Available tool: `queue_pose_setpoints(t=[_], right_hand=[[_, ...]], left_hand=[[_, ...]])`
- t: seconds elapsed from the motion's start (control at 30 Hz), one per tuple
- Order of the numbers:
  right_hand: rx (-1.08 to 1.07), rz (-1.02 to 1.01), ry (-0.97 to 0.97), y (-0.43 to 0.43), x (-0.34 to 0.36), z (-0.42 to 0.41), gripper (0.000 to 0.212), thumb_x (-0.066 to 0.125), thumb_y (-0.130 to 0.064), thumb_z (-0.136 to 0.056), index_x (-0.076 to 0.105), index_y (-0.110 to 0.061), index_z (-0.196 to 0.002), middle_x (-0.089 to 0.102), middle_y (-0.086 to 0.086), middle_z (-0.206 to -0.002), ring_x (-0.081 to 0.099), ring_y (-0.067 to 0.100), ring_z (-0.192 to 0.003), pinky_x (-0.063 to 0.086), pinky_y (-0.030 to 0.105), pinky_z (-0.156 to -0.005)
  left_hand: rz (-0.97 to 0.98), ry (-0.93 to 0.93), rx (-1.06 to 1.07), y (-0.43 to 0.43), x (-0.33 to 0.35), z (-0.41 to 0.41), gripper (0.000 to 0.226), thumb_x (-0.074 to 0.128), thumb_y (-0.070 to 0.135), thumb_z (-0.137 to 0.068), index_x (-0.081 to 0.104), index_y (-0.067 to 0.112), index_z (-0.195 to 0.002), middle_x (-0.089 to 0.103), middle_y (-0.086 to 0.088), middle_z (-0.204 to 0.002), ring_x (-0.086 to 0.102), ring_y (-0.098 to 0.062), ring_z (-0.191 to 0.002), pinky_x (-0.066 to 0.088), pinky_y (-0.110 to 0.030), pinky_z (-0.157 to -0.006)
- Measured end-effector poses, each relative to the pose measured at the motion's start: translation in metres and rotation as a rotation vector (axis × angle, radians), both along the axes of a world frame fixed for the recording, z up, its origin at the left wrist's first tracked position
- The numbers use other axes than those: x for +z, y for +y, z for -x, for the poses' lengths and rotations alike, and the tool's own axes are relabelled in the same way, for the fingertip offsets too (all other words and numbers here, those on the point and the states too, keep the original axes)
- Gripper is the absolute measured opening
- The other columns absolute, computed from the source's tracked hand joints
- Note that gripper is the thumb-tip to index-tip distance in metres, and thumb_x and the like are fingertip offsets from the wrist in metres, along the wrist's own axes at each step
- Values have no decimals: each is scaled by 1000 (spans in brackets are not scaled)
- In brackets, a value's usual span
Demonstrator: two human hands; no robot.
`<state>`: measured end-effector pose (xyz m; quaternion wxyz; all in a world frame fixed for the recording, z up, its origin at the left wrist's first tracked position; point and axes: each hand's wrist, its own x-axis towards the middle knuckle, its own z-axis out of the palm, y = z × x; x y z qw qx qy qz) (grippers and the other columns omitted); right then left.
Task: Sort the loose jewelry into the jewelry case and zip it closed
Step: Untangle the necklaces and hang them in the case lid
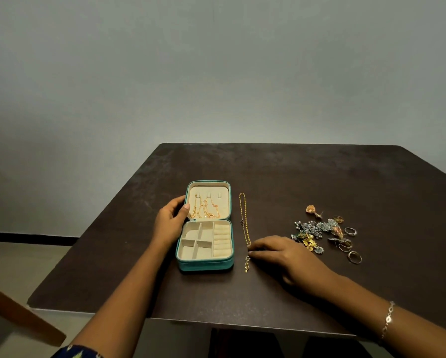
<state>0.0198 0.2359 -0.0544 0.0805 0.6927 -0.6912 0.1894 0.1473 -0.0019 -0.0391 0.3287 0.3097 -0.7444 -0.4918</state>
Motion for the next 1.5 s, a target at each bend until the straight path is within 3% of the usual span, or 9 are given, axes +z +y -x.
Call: queue_pose_setpoints(t=[0.13,0.33,0.43,0.6,0.97,1.13,1.23,1.33,1.5], right_hand=[[-11,17,32,16,0,-6,32,50,-13,-85,62,-16,-115,64,3,-114,62,19,-100,53,30,-79],[-70,68,62,48,-1,-13,32,39,-23,-90,62,-19,-113,64,-1,-112,62,14,-98,54,26,-75],[-69,91,84,61,-1,-17,39,32,-42,-97,63,-20,-107,65,-3,-108,60,10,-97,54,25,-72],[-57,27,123,85,5,-27,50,41,-64,-86,61,-24,-108,60,-8,-110,52,3,-102,49,19,-78],[-29,287,196,96,-15,-42,20,52,-25,-92,62,-13,-78,63,1,-85,57,16,-78,47,26,-66],[-27,292,166,96,-17,-42,17,53,-22,-90,59,-14,-76,61,0,-84,57,16,-76,47,26,-66],[-20,298,143,95,-19,-41,15,56,-21,-88,59,-14,-75,61,-1,-84,56,16,-76,46,24,-68],[-17,289,112,95,-17,-41,23,51,-24,-91,60,-14,-73,61,-1,-83,56,15,-73,45,23,-65],[7,256,73,95,-14,-40,17,50,-26,-92,52,-18,-77,60,-2,-82,54,15,-70,44,24,-60]], left_hand=[[31,-37,7,-2,-3,1,34,50,15,-94,53,12,-127,60,-8,-123,56,-15,-103,49,-34,-85],[38,-72,-4,0,-3,1,36,50,17,-93,51,14,-129,58,-9,-125,56,-19,-110,50,-43,-90],[51,-81,-3,1,-2,1,36,50,17,-94,51,14,-129,58,-8,-125,55,-17,-108,50,-41,-90],[51,-80,4,1,-2,1,36,50,18,-94,51,13,-129,59,-7,-123,56,-15,-102,50,-39,-87],[-59,-51,11,0,3,3,30,52,17,-93,57,8,-121,62,-13,-117,59,-21,-97,48,-33,-79],[437,-190,89,10,32,5,30,60,19,-88,60,15,-117,60,-5,-117,51,-20,-111,44,-37,-90],[708,-238,-152,34,61,23,18,63,23,-85,67,20,-103,65,1,-104,50,-18,-106,41,-39,-91],[848,-484,-425,56,76,58,15,64,25,-84,68,21,-98,66,1,-102,53,-19,-104,40,-35,-90],[1039,-826,-526,64,62,102,14,58,21,-86,66,25,-97,64,0,-106,51,-21,-109,33,-32,-84]])
